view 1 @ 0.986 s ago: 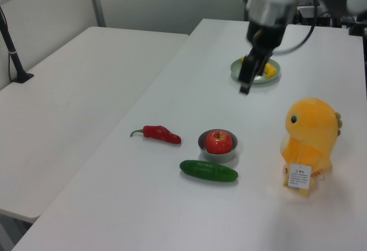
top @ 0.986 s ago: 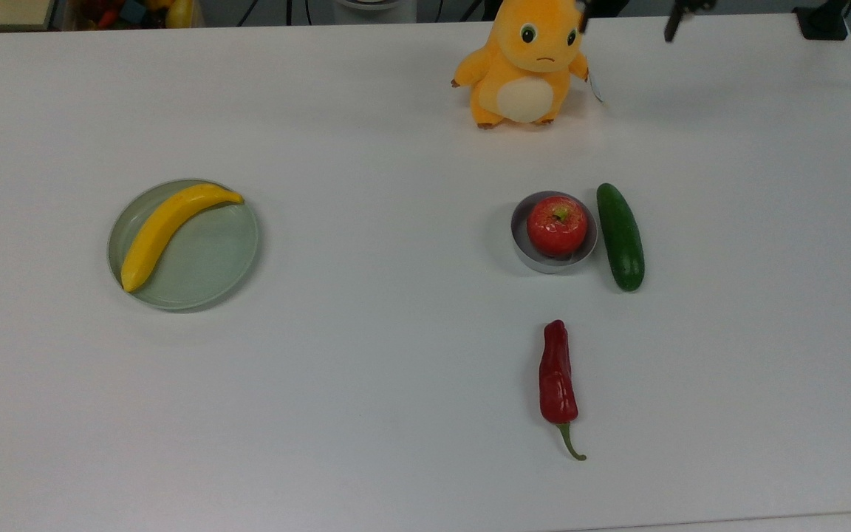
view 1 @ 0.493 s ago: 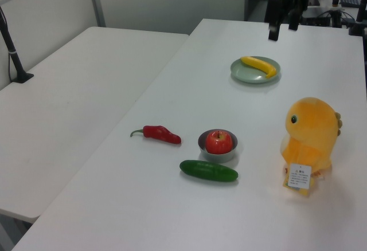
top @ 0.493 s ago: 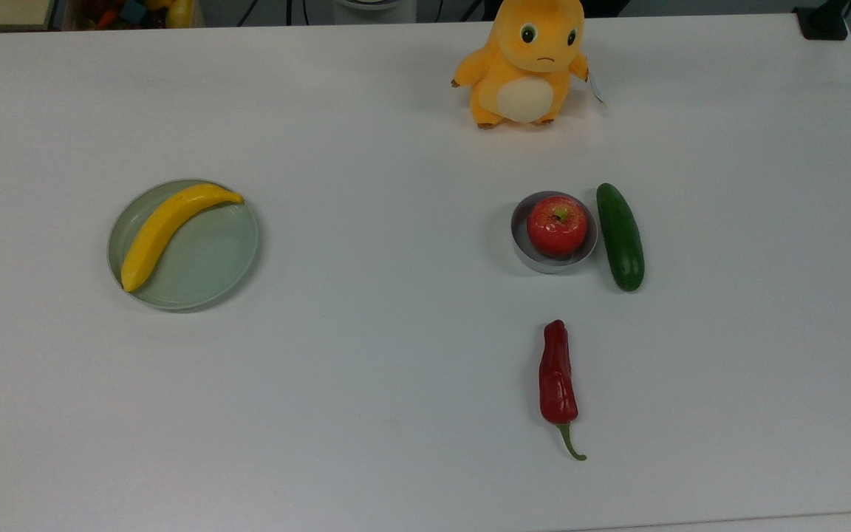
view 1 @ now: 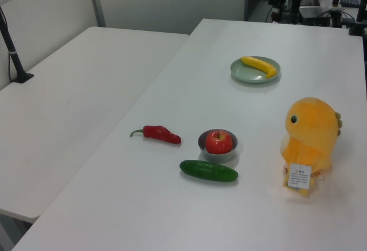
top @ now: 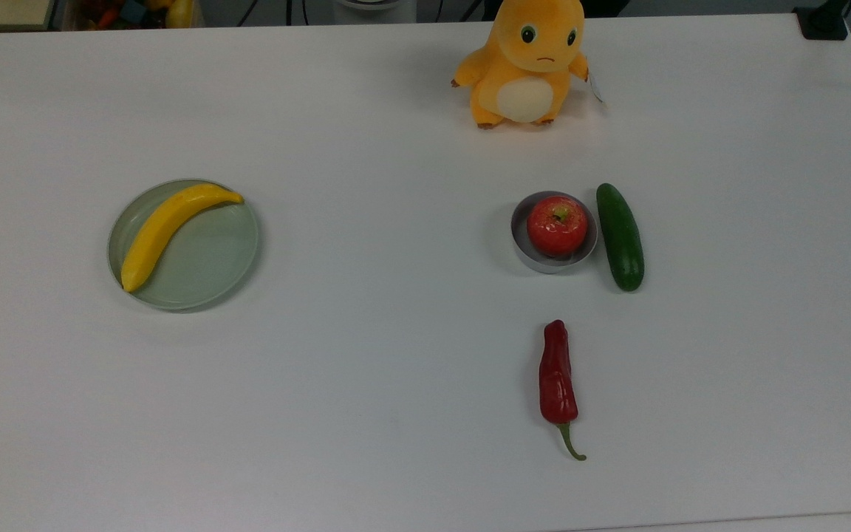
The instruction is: Put the cucumber on the left side of the bowl
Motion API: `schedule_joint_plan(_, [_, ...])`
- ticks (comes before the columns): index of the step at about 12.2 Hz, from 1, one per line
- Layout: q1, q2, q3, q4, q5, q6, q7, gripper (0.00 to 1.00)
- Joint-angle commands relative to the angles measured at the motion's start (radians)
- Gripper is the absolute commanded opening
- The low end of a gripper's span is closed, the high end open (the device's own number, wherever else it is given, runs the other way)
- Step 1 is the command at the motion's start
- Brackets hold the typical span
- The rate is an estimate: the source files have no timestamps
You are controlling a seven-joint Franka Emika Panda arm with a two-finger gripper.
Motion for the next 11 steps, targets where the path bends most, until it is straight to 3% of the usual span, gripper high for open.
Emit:
schedule_joint_plan(1, [0.035,0.014,-0.095,-0.021,0.021,0.063,-0.173,1.00])
schedule_joint_plan(3, [0.052,0.023,-0.124,-0.019,0.023,0.064,-0.259,1.00])
schedule_joint_plan(9, [0.052,0.054,-0.135,-0.019,0.007,0.091,-0.489,1.00])
schedule_joint_plan(11, [0.054,0.054,-0.135,-0.023,0.007,0.092,-0.491,1.00])
